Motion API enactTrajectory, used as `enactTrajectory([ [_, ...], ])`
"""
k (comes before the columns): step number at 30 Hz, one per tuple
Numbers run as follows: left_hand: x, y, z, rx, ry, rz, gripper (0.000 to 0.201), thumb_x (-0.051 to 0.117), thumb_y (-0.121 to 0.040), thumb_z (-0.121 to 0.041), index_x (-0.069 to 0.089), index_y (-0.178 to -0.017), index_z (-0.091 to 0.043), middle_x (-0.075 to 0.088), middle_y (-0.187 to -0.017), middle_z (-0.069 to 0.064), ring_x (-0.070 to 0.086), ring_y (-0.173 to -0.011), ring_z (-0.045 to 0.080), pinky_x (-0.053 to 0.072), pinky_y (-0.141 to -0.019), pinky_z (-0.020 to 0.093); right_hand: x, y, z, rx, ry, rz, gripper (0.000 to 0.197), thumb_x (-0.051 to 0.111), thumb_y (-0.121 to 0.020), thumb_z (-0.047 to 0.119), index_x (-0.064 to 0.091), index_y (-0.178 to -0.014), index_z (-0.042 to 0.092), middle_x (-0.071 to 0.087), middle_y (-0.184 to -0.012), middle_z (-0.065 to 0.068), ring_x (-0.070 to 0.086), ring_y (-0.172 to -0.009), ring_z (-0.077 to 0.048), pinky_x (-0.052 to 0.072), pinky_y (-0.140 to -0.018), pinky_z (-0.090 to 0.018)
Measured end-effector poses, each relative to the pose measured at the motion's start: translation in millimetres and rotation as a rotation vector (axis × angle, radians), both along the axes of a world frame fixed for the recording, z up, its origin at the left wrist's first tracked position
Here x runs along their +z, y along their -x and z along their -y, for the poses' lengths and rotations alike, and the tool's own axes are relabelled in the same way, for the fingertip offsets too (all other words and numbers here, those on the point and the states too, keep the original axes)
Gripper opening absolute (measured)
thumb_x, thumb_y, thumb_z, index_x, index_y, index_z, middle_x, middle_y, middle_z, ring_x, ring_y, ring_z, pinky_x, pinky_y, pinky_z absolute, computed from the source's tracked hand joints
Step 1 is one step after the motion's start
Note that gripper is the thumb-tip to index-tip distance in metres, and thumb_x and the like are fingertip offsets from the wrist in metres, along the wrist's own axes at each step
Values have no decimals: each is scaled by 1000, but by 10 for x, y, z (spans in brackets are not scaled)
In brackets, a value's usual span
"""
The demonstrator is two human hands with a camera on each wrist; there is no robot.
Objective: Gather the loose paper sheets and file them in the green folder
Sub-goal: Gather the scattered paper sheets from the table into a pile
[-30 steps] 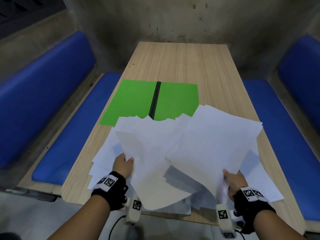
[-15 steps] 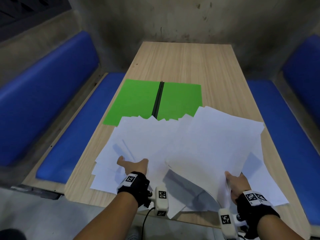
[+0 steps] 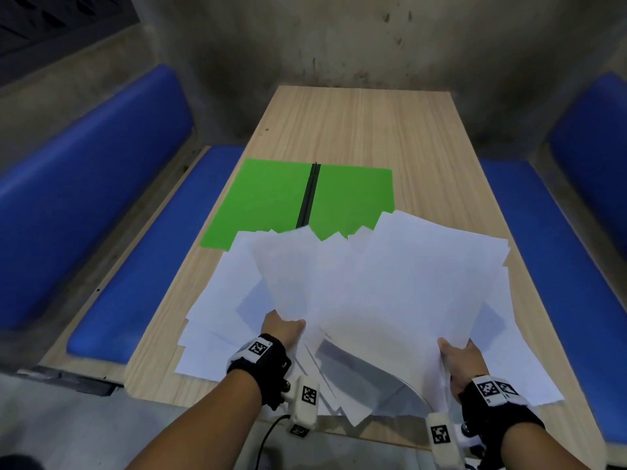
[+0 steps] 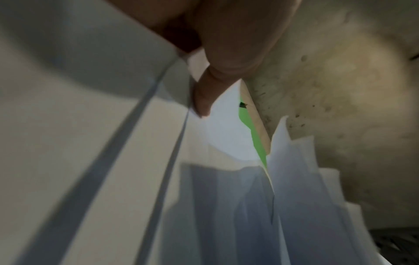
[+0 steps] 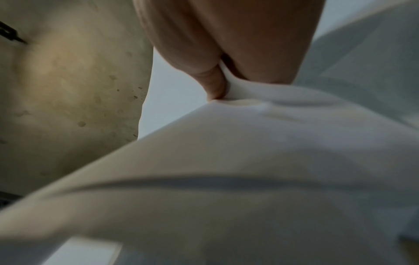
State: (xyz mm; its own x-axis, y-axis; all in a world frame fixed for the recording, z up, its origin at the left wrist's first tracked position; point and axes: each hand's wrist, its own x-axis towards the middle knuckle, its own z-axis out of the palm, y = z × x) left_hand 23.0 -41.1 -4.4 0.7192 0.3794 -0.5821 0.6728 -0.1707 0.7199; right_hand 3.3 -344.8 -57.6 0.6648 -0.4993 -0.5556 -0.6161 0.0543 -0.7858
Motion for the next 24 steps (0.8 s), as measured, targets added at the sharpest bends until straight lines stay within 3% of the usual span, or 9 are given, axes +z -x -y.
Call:
enactTrajectory([
  [3,125,-68,-79,61,-32,113,27,58,-82,-4,62,-108,-1,67,-104,17,65,-94,31,50,-84,31,17,2,1,-9,-18,16,49,54,-91,8,43,-137,-1,55,-135,-16,50,-124,-37,35,-111,-47],
  [5,292,-121,-227,125,-33,195,22,59,-82,-2,63,-104,2,66,-96,20,63,-80,28,49,-69,28,13,0,-15,7,-18,27,49,56,-89,10,45,-136,2,57,-129,-12,51,-123,-36,36,-111,-47],
  [7,547,-179,-397,146,-64,282,17,59,-82,-1,64,-98,1,63,-88,18,57,-71,22,44,-59,24,-69,-3,32,13,-1,48,59,59,-84,17,42,-139,5,54,-136,-9,50,-126,-34,35,-111,-48],
  [10,940,-221,-738,194,-108,424,21,60,-85,-1,64,-105,4,65,-97,17,59,-84,17,43,-72,27,-237,-34,60,33,12,67,63,60,-85,17,37,-143,9,47,-145,-11,47,-130,-34,35,-111,-49],
  [14,1304,-236,-971,207,-80,541,11,58,-87,-1,61,-98,-3,64,-85,11,61,-52,1,49,-54,15,25,1,-7,46,16,33,55,54,-90,9,37,-142,3,48,-142,-11,47,-129,-35,34,-112,-44],
  [17,1391,-255,-1075,250,-101,548,4,61,-85,-5,63,-82,-7,62,-89,11,56,-63,12,45,-75,29,89,-14,10,59,54,26,50,49,-92,1,38,-140,-3,48,-142,-18,45,-130,-37,31,-112,-39],
  [19,1424,-262,-1119,295,-116,541,8,63,-83,-10,65,-88,-3,62,-87,10,59,-75,21,48,-83,38,147,-21,1,83,76,29,46,47,-92,-1,42,-137,-5,49,-140,-20,47,-129,-38,31,-110,-38],
  [23,1483,-256,-1116,339,-109,562,12,62,-84,-11,59,-72,-9,58,-71,7,55,-65,20,44,-68,31,239,-3,-4,87,72,19,42,45,-92,-3,45,-135,-4,53,-136,-21,49,-126,-37,34,-107,-35],
  [24,1490,-243,-1083,343,-80,583,8,62,-85,-10,62,-78,-6,59,-75,8,55,-67,20,44,-71,32,257,9,-21,88,66,16,42,44,-92,-2,46,-134,-4,54,-134,-20,50,-125,-37,35,-105,-35],
])
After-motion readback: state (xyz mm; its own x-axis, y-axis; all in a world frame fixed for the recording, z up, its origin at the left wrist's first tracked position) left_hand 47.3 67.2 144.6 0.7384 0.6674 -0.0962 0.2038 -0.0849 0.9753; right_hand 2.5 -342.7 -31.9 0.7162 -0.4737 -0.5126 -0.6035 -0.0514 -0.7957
